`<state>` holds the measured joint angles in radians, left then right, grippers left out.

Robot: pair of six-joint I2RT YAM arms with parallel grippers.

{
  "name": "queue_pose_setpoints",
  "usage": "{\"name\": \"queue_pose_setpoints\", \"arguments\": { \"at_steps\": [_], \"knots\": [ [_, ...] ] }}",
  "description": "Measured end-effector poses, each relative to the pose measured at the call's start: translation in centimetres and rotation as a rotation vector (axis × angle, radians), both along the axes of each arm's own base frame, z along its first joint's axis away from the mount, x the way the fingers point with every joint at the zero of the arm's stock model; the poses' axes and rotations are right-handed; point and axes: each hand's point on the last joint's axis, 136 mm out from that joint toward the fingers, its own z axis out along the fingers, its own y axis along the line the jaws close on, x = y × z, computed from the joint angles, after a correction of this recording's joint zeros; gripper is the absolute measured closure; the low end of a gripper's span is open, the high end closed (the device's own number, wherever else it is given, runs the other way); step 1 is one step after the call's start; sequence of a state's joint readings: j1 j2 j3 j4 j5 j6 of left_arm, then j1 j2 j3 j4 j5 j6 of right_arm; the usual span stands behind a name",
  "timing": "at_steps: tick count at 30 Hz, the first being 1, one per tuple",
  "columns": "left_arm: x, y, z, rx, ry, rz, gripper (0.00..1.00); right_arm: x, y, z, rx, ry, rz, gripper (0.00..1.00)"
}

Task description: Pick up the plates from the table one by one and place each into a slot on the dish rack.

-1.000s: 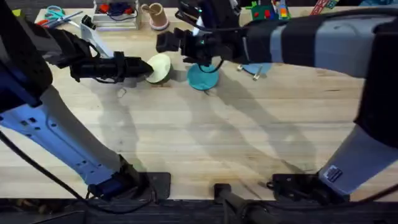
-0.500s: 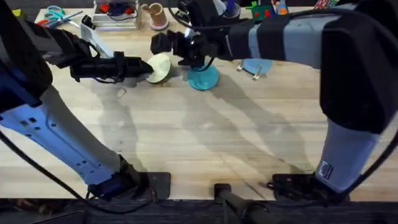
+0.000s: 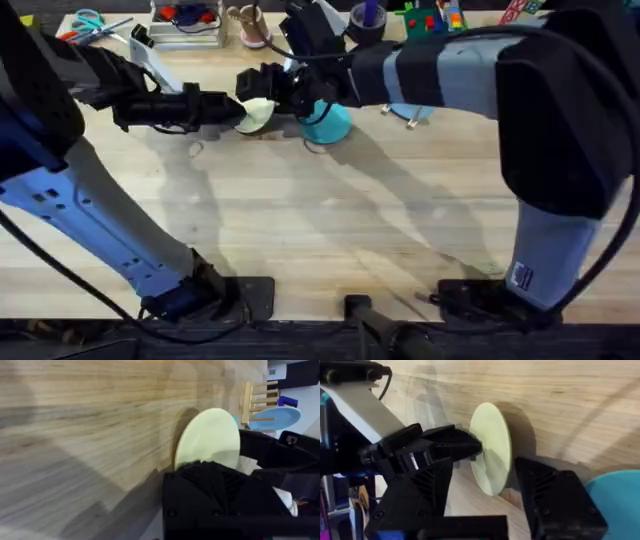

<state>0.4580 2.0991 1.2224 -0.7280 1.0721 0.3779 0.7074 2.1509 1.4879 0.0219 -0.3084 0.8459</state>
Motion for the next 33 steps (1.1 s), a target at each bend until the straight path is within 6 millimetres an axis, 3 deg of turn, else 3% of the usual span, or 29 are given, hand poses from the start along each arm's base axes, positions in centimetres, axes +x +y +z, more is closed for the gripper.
{"name": "queue_pose_setpoints", "arguments": {
  "at_steps": [5,9,14,28,33],
  "knots": [
    [0.0,0.0,0.0,0.000,0.000,0.000,0.961,0.0,0.0,-0.5,-0.003,0.010,-0.004,0.401],
    [0.0,0.0,0.0,0.000,0.000,0.000,0.961,-0.1,0.0,-1.2,-0.011,0.025,-0.009,0.696],
    [0.0,0.0,0.0,-0.002,-0.001,0.001,0.961,0.3,-0.4,-1.3,-0.014,0.027,-0.025,0.956],
    [0.0,0.1,0.1,-0.005,0.007,0.006,0.962,0.3,-0.3,-1.0,-0.014,0.006,-0.002,0.973],
    [-0.3,0.0,0.0,0.008,0.038,-0.002,0.961,-0.8,-1.3,-0.8,-0.074,0.033,0.015,0.973]
  ]
}}
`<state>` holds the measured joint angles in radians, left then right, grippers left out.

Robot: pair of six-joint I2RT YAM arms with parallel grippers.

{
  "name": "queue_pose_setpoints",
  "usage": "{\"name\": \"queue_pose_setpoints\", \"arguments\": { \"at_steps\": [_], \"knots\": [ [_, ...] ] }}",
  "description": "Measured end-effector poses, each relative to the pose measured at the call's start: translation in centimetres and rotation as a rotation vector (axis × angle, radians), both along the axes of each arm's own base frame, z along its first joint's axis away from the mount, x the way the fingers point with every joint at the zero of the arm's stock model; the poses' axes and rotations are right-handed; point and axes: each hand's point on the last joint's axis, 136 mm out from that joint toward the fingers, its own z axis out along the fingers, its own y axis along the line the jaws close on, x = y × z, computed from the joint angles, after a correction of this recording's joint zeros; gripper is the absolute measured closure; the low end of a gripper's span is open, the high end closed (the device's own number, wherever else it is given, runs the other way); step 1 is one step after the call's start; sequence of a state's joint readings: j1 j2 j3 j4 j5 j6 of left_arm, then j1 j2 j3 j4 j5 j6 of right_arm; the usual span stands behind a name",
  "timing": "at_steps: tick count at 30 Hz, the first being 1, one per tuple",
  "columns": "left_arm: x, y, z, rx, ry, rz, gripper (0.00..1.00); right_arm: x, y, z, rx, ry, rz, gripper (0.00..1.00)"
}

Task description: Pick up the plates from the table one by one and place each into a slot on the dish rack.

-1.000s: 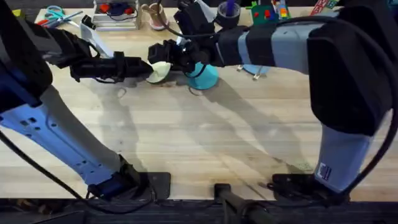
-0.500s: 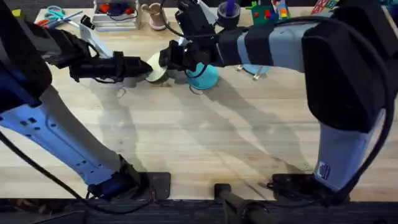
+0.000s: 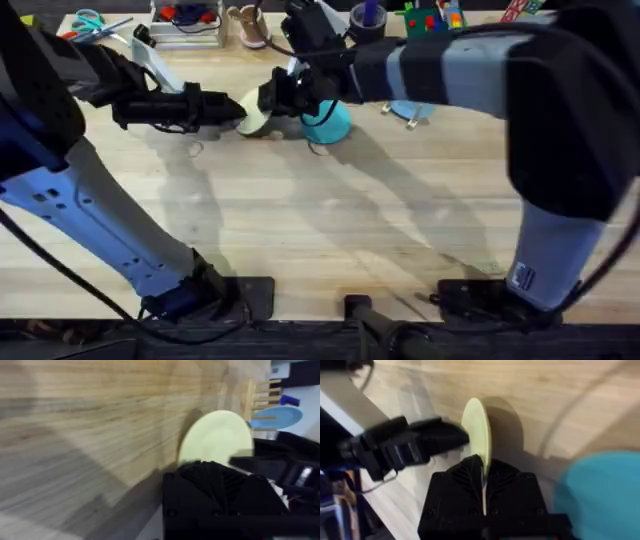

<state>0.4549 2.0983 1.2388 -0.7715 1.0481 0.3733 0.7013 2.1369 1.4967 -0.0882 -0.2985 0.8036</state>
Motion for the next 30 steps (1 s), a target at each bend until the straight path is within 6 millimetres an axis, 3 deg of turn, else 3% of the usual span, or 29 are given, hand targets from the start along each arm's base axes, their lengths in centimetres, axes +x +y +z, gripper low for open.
{"name": "queue_pose_setpoints", "arguments": {
  "at_steps": [4,12,24,30],
  "knots": [
    [-0.3,0.3,0.4,0.079,0.008,-0.012,0.961,-0.7,-2.4,2.0,-0.097,-0.010,0.002,0.973],
    [-0.4,0.8,7.1,0.269,-0.119,-0.009,0.961,0.1,-6.8,6.9,-0.264,-0.136,0.020,0.973],
    [-4.4,-4.1,16.6,0.506,-0.290,-0.084,0.962,-0.6,-13.4,15.1,-0.442,-0.270,0.134,0.973],
    [-7.6,-7.2,19.5,0.581,-0.360,-0.145,0.962,-1.4,-17.0,18.8,-0.530,-0.332,0.234,0.973]
  ]
}}
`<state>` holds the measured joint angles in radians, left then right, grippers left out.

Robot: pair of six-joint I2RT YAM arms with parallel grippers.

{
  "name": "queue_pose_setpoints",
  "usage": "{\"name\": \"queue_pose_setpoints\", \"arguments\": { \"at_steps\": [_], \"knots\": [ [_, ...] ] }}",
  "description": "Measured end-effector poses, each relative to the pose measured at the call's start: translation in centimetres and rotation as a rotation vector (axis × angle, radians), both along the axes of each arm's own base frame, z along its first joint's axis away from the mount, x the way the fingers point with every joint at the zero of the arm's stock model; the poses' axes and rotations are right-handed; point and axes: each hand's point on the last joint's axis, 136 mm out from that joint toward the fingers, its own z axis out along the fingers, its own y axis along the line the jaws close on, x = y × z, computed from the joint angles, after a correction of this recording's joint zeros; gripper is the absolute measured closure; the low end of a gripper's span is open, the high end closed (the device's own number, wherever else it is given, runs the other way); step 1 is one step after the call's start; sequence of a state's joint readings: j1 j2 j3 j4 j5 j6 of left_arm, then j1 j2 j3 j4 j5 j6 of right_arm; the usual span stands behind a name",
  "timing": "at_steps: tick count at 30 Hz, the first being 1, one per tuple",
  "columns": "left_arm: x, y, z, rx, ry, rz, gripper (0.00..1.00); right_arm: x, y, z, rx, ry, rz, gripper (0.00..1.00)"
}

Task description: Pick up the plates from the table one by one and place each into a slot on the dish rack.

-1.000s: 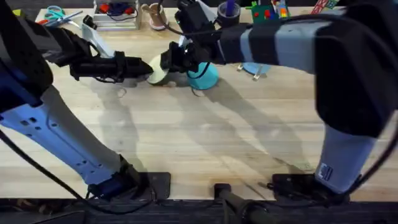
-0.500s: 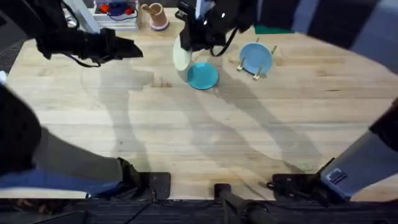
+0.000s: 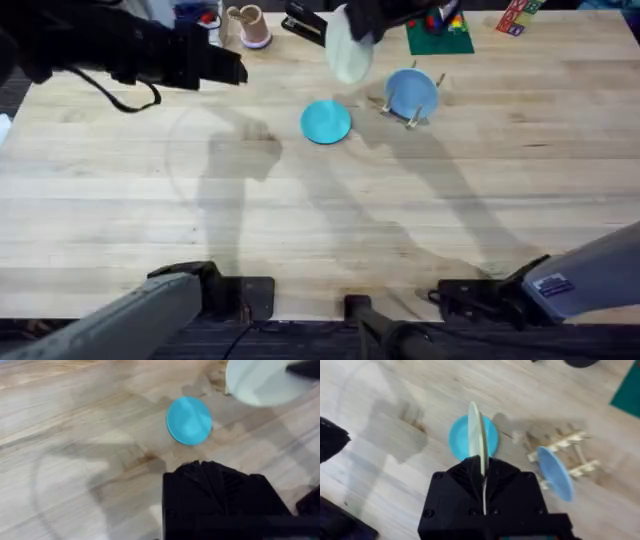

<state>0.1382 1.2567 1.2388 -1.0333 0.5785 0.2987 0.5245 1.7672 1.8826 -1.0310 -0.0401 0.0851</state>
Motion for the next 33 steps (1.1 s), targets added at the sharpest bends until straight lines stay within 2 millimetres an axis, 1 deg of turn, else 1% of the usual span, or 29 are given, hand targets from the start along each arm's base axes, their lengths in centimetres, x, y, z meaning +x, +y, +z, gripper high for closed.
{"name": "queue_pose_setpoints", "arguments": {
  "at_steps": [4,10,15,19,20,21,23,24,25,26,33],
  "knots": [
    [-2.1,-1.6,1.2,0.056,-0.035,-0.048,0.962,-0.8,-1.6,2.3,-0.053,-0.039,0.076,0.973],
    [-4.4,-3.2,3.3,0.094,-0.118,-0.102,0.962,-2.0,-3.4,5.1,-0.109,-0.093,0.167,0.973],
    [-5.8,-3.4,4.2,0.119,-0.155,-0.110,0.962,-3.6,-5.1,6.7,-0.151,-0.109,0.216,0.973],
    [-6.2,-3.1,4.1,0.133,-0.147,-0.102,0.960,-4.5,-6.6,8.1,-0.172,-0.143,0.233,0.973],
    [-6.2,-3.1,4.0,0.135,-0.143,-0.100,0.923,-4.6,-6.9,8.4,-0.178,-0.152,0.235,0.973],
    [-6.2,-3.0,3.9,0.136,-0.140,-0.100,0.822,-4.8,-7.2,8.7,-0.181,-0.159,0.235,0.973],
    [-6.3,-3.0,3.9,0.136,-0.138,-0.098,0.515,-5.2,-7.8,9.2,-0.189,-0.171,0.234,0.973],
    [-6.3,-3.0,3.9,0.135,-0.137,-0.096,0.069,-5.4,-8.4,9.7,-0.195,-0.188,0.231,0.973],
    [-6.3,-3.0,3.9,0.135,-0.136,-0.095,0.023,-5.4,-8.6,9.7,-0.198,-0.189,0.232,0.973],
    [-6.2,-3.0,3.9,0.135,-0.136,-0.094,0.010,-5.4,-8.8,9.7,-0.202,-0.188,0.233,0.973],
    [-6.2,-3.0,3.9,0.137,-0.136,-0.093,0.006,-4.8,-10.9,9.6,-0.310,-0.212,0.259,0.973]
  ]
}}
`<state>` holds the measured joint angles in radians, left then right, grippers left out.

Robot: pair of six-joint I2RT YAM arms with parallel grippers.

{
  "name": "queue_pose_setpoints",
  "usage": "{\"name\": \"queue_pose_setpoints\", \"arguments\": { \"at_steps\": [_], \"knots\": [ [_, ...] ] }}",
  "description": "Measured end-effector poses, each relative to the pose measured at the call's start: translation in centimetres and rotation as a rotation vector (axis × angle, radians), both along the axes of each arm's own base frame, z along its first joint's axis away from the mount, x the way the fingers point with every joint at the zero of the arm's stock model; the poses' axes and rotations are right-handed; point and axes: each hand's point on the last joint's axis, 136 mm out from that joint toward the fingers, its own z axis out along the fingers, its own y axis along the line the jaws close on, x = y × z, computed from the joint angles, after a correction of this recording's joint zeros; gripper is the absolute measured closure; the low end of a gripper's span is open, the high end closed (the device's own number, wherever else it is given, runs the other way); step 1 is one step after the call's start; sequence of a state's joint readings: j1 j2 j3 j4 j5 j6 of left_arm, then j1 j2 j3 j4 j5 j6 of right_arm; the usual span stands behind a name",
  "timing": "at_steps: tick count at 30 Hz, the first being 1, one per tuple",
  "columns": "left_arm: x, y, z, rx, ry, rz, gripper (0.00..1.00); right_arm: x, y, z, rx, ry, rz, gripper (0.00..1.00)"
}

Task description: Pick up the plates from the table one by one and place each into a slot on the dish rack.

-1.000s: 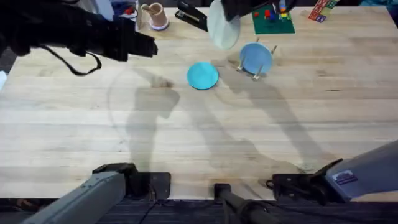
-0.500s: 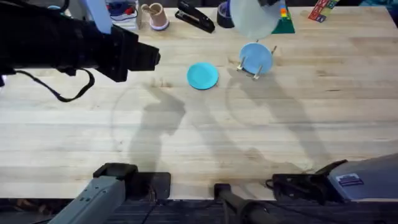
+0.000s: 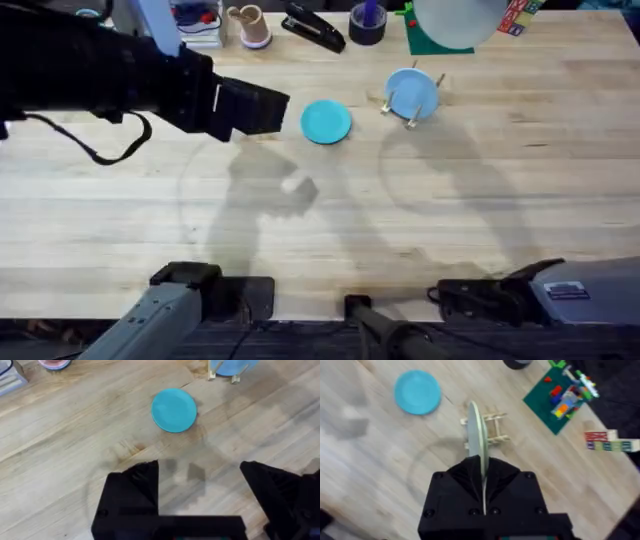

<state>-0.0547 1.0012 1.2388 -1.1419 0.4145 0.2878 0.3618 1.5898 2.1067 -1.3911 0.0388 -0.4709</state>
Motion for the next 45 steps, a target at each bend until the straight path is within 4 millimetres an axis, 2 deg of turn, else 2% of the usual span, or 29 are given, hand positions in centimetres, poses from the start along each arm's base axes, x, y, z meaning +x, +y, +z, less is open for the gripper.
{"name": "queue_pose_setpoints", "arguments": {
  "at_steps": [11,20,34,41,45],
  "knots": [
    [0.0,0.0,0.0,0.000,0.000,0.000,0.006,1.2,-2.4,0.3,-0.100,-0.051,0.044,0.973],
    [0.0,0.0,0.0,0.000,0.000,0.000,0.006,2.1,-2.9,0.7,-0.113,-0.086,0.050,0.973],
    [0.0,0.0,0.0,0.000,0.000,0.000,0.006,2.8,-2.8,-0.6,-0.095,-0.039,0.055,0.974],
    [0.0,0.0,0.0,0.000,0.000,0.000,0.005,3.2,-4.5,-0.7,-0.028,-0.018,0.017,0.974],
    [0.0,0.0,0.0,0.000,0.000,0.000,0.005,4.0,-5.1,-1.7,-0.011,0.013,0.000,0.974]
  ]
}}
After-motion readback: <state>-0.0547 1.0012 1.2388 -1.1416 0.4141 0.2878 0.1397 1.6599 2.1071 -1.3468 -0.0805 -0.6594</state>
